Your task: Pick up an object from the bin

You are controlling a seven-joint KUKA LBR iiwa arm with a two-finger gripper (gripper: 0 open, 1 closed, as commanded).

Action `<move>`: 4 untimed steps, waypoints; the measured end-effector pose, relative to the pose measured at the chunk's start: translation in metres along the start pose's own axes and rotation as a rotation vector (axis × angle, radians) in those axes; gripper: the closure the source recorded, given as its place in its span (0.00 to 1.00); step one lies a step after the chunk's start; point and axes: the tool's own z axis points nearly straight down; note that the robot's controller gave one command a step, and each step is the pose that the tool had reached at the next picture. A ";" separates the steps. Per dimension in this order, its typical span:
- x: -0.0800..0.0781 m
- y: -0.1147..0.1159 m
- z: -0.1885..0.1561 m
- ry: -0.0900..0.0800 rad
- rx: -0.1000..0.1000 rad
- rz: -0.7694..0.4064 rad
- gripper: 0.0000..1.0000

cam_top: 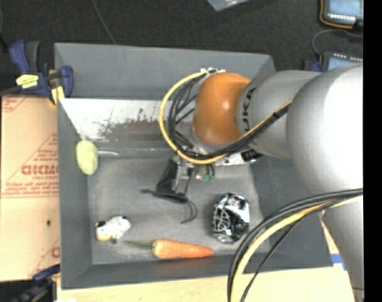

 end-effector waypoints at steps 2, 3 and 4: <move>0.000 0.000 -0.010 -0.005 -0.001 0.002 1.00; 0.000 0.000 -0.017 -0.004 -0.001 0.002 1.00; -0.001 0.000 -0.024 -0.007 -0.002 0.002 1.00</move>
Offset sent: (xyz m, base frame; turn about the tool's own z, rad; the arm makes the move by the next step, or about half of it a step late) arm 0.0000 0.0000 0.0092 0.0000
